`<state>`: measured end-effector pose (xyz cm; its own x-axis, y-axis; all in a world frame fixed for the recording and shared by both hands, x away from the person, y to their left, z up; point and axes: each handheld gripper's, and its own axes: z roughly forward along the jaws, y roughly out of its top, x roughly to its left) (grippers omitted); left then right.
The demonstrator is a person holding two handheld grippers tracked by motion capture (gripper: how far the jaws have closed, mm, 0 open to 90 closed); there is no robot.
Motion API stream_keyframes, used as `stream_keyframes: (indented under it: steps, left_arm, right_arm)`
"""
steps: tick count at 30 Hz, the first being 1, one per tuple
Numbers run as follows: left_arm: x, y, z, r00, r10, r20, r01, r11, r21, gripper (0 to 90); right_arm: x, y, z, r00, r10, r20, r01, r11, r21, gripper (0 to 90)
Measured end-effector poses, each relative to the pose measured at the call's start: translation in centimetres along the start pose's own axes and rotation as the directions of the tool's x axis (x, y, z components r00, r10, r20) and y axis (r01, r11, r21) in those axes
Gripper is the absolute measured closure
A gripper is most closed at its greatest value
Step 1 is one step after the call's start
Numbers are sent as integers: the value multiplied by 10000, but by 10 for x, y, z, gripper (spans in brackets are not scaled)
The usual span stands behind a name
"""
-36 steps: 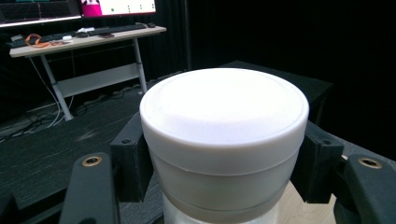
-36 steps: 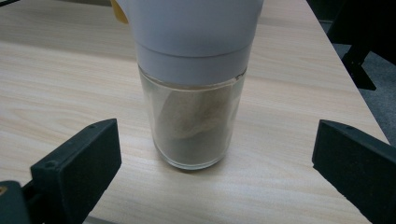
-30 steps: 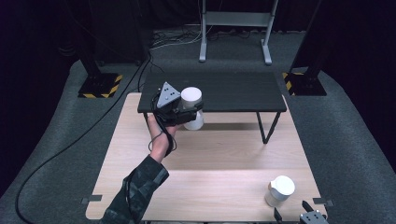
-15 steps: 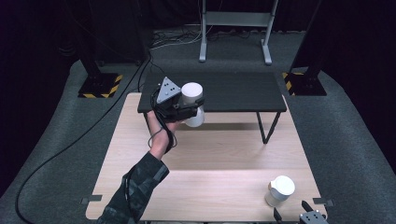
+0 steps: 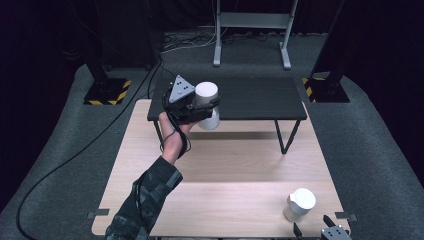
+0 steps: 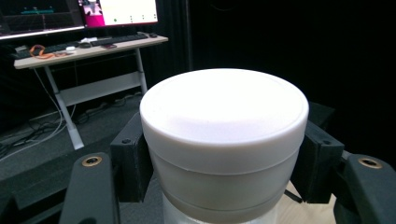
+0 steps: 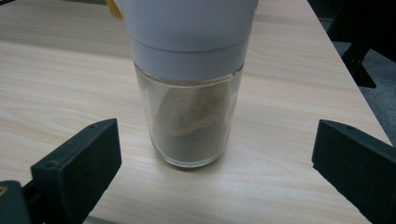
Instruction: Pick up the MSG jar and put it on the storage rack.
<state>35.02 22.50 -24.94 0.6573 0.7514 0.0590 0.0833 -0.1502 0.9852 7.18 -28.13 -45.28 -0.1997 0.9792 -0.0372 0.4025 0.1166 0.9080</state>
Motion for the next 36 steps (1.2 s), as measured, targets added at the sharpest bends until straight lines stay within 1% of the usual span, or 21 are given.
stream_keyframes:
  steps: [5,9,16,19,26,29,32,36]
  left_arm:
    - [1,6,7,9996,106,-250,-104,9999,106,341]
    - [5,7,13,9990,-86,-449,90,9999,75,341]
    - [6,9,21,9965,-181,-813,198,9996,198,341]
    - [8,10,25,9960,-243,-857,267,9993,276,341]
    - [6,15,30,9944,-49,-1056,90,9992,382,341]
    - [6,15,31,9938,-33,-1111,80,9991,421,341]
    - [6,13,34,9929,-113,-1187,170,9988,466,341]
    - [8,10,34,9925,-230,-1203,275,9990,356,340]
  right_arm:
    - [-1,-1,0,10000,29,11,-29,10000,-13,5]
    - [-1,-1,0,10000,54,-17,-54,10000,-5,5]
    - [-2,-1,0,10000,65,-46,-65,10000,19,5]
    - [-2,-1,0,10000,61,-45,-61,10000,12,5]
    - [-2,-1,0,10000,43,-68,-43,10000,5,5]
    - [-2,-2,1,10000,42,-66,-42,10000,15,5]
    - [-2,-2,0,10000,49,-55,-49,10000,6,5]
    - [-2,-2,0,10000,57,-37,-57,10000,-12,5]
